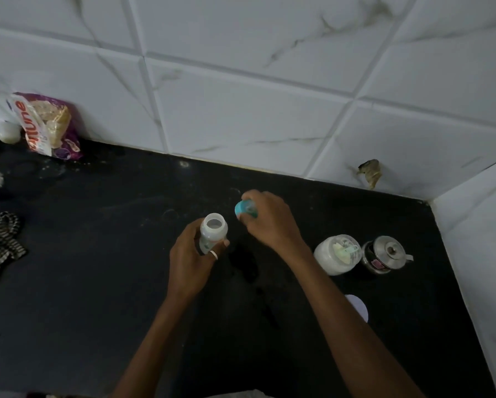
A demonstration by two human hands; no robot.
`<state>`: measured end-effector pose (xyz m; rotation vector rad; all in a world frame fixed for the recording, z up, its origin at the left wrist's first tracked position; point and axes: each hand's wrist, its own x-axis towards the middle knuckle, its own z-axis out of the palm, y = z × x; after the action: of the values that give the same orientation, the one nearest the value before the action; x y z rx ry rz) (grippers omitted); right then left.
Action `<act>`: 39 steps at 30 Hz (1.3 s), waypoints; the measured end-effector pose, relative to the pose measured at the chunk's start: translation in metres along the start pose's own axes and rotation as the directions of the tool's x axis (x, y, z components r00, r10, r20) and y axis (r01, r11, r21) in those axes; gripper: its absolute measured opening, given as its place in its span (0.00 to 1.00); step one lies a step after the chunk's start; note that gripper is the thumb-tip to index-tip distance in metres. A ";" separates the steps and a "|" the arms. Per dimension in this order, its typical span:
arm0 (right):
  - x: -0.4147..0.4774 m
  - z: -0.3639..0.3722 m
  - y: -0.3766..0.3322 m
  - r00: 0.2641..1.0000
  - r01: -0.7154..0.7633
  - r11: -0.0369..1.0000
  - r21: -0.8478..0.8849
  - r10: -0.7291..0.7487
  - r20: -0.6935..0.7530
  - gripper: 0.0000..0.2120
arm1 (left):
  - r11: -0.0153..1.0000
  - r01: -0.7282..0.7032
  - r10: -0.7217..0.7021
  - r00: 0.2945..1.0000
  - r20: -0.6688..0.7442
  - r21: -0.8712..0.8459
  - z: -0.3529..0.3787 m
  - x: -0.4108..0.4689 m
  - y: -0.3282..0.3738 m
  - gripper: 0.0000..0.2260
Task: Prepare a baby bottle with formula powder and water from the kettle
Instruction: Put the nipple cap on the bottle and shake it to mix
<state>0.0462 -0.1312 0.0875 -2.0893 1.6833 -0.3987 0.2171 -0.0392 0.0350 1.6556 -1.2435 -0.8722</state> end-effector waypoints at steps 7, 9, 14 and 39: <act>-0.022 -0.126 -0.049 0.985 0.165 0.966 0.199 -0.154 -0.071 0.19 | 0.978 -0.195 0.188 0.978 -0.092 -0.069 -0.007 0.007 0.062 0.25; -0.031 -0.152 -0.065 0.972 0.232 0.955 0.186 -0.220 -0.081 0.18 | 0.963 -0.254 0.245 0.964 -0.106 -0.087 -0.009 0.005 0.085 0.26; -0.041 -0.192 -0.089 0.949 0.313 0.948 0.055 -0.311 -0.045 0.17 | 0.939 -0.327 0.312 0.940 -0.136 -0.104 -0.010 0.000 0.129 0.27; -0.064 -0.187 -0.079 0.975 0.193 0.903 0.385 -0.221 0.029 0.30 | 0.910 -0.353 0.348 0.935 -0.062 -0.218 -0.023 -0.024 0.162 0.28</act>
<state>0.0104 -0.0823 0.2916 -1.9647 1.2261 -0.6523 0.1727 -0.0317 0.1945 1.2089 -1.3219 -0.7376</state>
